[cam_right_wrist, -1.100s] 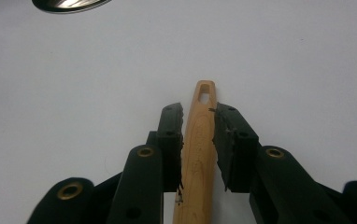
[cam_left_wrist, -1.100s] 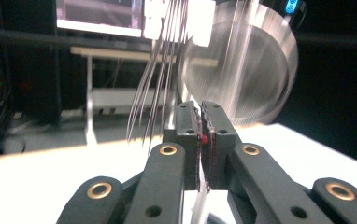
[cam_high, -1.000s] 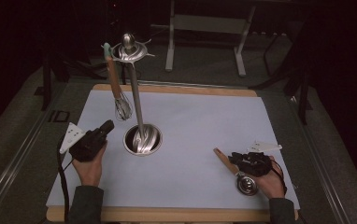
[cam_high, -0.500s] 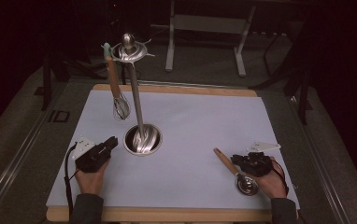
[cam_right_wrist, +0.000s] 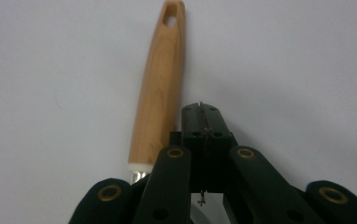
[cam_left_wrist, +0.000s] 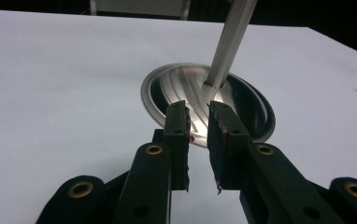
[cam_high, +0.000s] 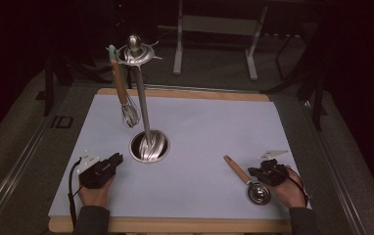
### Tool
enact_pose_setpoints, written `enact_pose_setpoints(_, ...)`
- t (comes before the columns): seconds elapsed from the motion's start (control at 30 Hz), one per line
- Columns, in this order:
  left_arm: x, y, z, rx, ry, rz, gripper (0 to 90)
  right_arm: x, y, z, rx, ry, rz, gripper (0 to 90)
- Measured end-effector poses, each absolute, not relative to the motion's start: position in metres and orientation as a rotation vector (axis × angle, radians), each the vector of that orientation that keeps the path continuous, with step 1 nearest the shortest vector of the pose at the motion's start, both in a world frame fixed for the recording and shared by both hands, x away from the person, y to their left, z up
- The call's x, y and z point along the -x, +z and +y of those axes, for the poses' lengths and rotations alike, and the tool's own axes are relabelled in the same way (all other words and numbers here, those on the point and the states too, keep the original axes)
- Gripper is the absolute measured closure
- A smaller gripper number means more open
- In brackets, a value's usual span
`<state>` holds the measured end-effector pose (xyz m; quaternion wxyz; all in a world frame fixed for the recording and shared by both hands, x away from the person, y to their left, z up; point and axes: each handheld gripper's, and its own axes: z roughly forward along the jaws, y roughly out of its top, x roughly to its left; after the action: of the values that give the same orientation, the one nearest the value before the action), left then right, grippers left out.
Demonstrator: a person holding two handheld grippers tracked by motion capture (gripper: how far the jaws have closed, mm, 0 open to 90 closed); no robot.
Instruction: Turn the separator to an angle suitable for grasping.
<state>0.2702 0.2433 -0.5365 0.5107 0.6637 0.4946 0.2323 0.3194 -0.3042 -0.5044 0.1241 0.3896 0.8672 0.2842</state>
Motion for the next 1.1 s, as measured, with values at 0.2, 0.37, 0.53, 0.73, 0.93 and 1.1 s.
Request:
enact_pose_setpoints(0.2,-0.270,-0.539,0.240,-1.622,0.572,1.180,78.5,-0.320,-0.505,-0.305,-1.194,0.812,2.522,89.5)
enact_pose_setpoints(0.37,-0.269,-0.539,0.239,-1.621,0.579,1.175,78.5,-0.318,-0.497,-0.308,-1.225,0.941,2.527,80.2)
enact_pose_setpoints(0.53,-0.268,-0.539,0.239,-1.623,0.589,1.168,78.2,-0.318,-0.497,-0.308,-1.242,0.972,2.617,74.8)
enact_pose_setpoints(0.73,-0.268,-0.539,0.239,-1.623,0.586,1.167,78.0,-0.320,-0.502,-0.308,-1.284,0.975,2.653,72.6)
enact_pose_setpoints(0.93,-0.268,-0.539,0.239,-1.623,0.588,1.164,77.1,-0.322,-0.501,-0.308,-1.320,0.972,2.687,71.9)
enact_pose_setpoints(1.1,-0.268,-0.539,0.239,-1.626,0.590,1.163,77.0,-0.324,-0.503,-0.303,-1.343,0.918,2.742,69.7)
